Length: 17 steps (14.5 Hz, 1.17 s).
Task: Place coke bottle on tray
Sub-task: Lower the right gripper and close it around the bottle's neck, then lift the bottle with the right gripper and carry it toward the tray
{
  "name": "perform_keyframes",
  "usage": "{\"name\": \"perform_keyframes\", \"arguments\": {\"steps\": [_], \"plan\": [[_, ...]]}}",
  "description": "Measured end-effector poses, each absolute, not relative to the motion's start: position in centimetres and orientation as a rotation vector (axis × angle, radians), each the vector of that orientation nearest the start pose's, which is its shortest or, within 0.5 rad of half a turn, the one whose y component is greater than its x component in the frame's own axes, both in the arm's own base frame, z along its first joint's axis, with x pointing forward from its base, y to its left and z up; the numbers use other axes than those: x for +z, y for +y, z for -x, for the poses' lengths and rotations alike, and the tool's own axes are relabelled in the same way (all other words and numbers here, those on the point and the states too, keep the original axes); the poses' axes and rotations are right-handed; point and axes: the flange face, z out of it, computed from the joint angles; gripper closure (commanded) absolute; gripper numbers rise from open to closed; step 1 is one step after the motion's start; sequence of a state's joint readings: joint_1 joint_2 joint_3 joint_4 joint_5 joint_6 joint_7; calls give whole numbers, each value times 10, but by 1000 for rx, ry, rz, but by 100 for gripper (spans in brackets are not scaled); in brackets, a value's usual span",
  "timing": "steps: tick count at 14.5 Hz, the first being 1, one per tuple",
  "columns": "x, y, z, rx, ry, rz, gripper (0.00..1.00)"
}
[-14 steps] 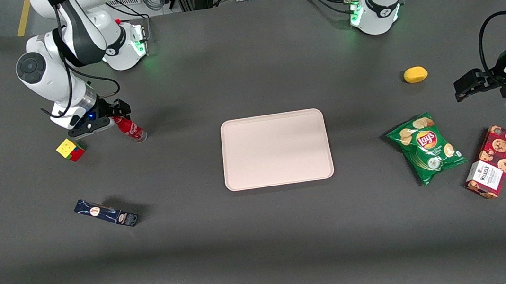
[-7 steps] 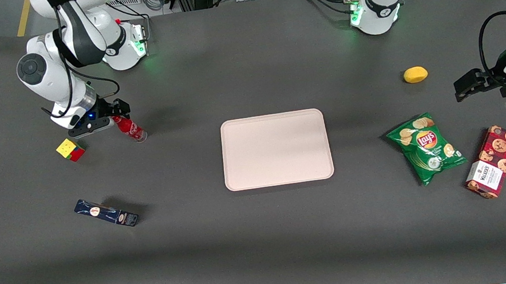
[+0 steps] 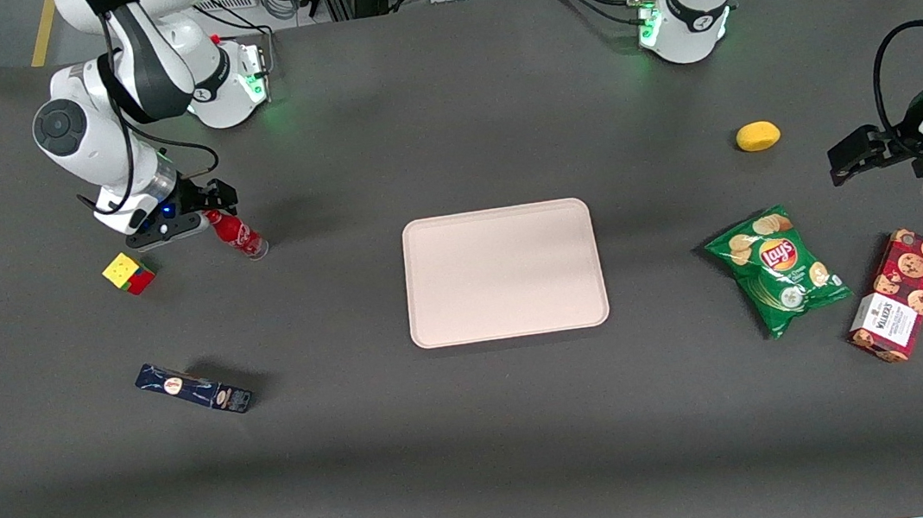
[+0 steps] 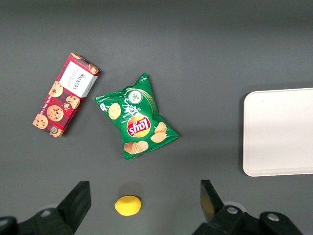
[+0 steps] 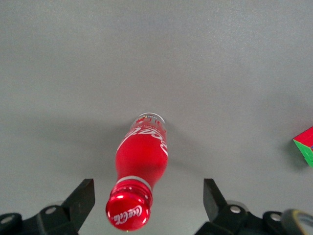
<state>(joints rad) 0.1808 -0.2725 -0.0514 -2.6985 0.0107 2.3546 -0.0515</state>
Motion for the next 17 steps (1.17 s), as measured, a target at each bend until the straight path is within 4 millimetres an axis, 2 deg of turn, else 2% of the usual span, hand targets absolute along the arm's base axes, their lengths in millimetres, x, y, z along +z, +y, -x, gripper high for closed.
{"name": "perform_keyframes", "arguments": {"steps": [5,7,9,10,11,17], "plan": [[311,51,-385,114,-271,3110,50],[311,51,-385,113,-270,3110,56],[311,51,-386,112,-269,3110,74],[311,51,-386,111,-268,3110,90],[311,51,-386,111,-268,3110,100],[315,52,-388,110,-268,3108,100]]}}
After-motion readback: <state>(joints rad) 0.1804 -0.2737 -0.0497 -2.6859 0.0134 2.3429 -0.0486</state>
